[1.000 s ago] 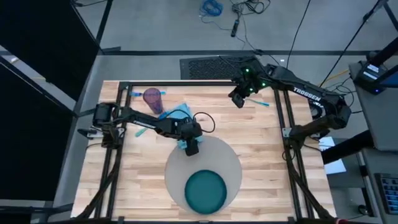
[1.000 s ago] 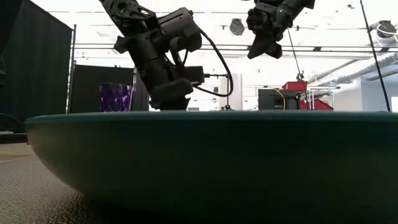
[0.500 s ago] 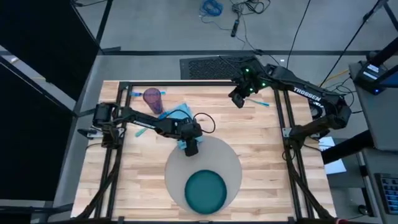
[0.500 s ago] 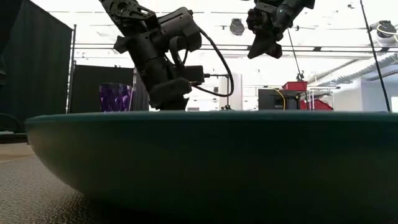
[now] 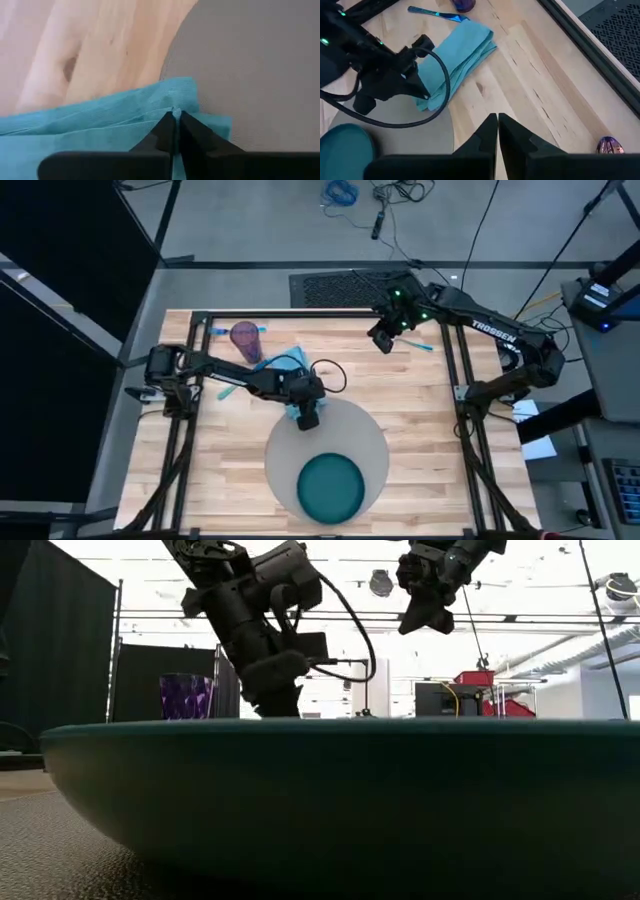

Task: Set table place
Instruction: Fold the blue napkin

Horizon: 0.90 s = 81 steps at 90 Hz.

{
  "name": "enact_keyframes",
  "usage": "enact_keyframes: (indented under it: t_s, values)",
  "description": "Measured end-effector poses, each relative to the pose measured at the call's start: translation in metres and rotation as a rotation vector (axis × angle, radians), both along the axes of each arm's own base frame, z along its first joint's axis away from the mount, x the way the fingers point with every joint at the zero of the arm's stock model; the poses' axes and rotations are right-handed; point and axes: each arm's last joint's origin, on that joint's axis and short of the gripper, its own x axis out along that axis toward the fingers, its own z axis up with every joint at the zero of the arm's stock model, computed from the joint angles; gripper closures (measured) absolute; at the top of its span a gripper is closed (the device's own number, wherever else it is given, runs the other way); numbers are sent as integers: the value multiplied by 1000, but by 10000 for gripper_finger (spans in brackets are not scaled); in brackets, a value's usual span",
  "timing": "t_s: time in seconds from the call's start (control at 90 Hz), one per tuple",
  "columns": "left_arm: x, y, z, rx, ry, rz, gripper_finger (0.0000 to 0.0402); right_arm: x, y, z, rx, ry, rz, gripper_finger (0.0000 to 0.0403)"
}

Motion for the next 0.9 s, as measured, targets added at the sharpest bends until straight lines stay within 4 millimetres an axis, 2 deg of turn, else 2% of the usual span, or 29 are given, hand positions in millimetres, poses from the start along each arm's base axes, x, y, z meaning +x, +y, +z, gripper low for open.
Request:
enact_keyframes:
  t_s: [0.067,0.178,0.4,0.589,0.8,0.9]
  values:
    - [-2,-1,6,27,15,7,400,8,5,-11,3,6,32,397]
    - [-2,0,17,87,10,20,400,29,20,-47,21,22,140,376]
    - [-4,1,21,117,8,33,401,65,60,-103,-72,-79,355,302]
    - [-4,2,22,134,12,25,401,86,86,-131,-208,-221,481,233]
    - [-9,2,31,168,12,39,401,98,89,-162,-254,-152,493,184]
    - [-10,1,36,171,-17,33,401,106,90,-166,-287,-193,495,176]
